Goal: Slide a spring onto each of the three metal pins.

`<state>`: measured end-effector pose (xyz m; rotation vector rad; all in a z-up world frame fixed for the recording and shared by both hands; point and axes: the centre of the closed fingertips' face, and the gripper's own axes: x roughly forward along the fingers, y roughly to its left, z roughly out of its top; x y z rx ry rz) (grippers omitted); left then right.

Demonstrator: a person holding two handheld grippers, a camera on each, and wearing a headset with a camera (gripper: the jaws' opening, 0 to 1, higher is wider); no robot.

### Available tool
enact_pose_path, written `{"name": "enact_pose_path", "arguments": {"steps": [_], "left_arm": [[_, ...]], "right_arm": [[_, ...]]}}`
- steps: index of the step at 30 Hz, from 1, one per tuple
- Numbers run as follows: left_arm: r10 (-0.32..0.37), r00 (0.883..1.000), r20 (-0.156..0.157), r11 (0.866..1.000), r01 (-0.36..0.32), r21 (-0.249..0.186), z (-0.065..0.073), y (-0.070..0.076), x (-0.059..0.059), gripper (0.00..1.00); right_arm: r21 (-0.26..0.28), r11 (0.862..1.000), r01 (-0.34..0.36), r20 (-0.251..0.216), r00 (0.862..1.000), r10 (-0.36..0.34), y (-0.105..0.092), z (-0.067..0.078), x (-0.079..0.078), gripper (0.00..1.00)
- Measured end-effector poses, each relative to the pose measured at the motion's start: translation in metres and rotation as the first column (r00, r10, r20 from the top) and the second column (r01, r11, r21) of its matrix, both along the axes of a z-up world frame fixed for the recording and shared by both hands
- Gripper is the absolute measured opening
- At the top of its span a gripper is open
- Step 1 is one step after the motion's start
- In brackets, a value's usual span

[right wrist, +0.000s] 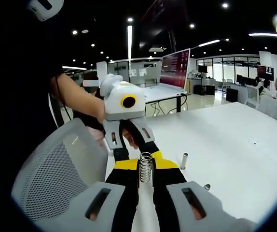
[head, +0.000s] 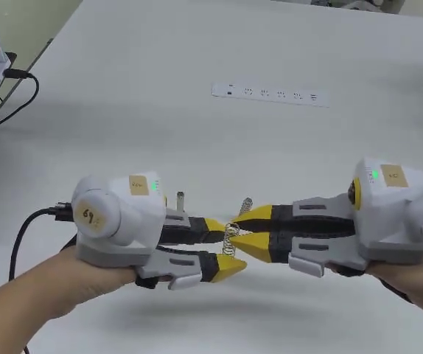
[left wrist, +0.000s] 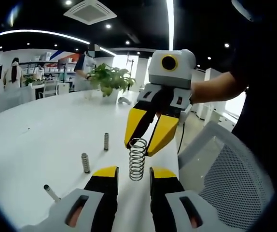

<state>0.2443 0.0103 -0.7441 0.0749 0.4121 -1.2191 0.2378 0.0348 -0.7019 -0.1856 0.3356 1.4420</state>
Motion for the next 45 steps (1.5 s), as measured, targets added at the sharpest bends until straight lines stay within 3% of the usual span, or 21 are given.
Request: {"name": "enact_pose_path", "arguments": {"steps": [10,17,18,20,27,38,45], "left_arm": [[0.040,0.999,-0.009,0.999,-0.040,-0.009,-0.002,0.009,0.002,0.27],[0.068,0.998,-0.016,0.998,-0.067,0.012,-0.006,0.024,0.001,0.28],[0.092,0.996,-0.004,0.996,-0.091,0.021,-0.007,0.030,0.005,0.29],[0.126,0.992,-0.023,0.992,-0.126,0.004,-0.006,0.040,0.009,0.30],[0.203,0.979,-0.013,0.979,-0.203,0.008,-0.004,0.068,0.017,0.34],[0.272,0.962,0.001,0.962,-0.272,-0.013,0.006,0.090,0.017,0.47],[0.292,0.956,-0.019,0.956,-0.293,-0.029,0.005,0.100,0.014,0.55]], "right_arm": [[-0.009,1.000,0.011,0.010,1.000,-0.011,-0.001,-0.002,0.002,0.07],[-0.019,1.000,0.018,0.015,1.000,-0.018,-0.003,-0.004,0.004,0.07],[-0.019,1.000,0.019,0.017,1.000,-0.019,-0.003,-0.005,0.004,0.07],[-0.020,1.000,0.022,0.016,1.000,-0.022,-0.003,-0.006,0.005,0.07],[-0.027,0.999,0.026,0.020,0.999,-0.025,-0.004,-0.008,0.006,0.07],[-0.023,0.999,0.045,0.025,0.999,-0.045,-0.006,-0.007,0.011,0.07],[-0.025,0.998,0.061,0.022,0.998,-0.061,-0.008,-0.009,0.014,0.07]]}}
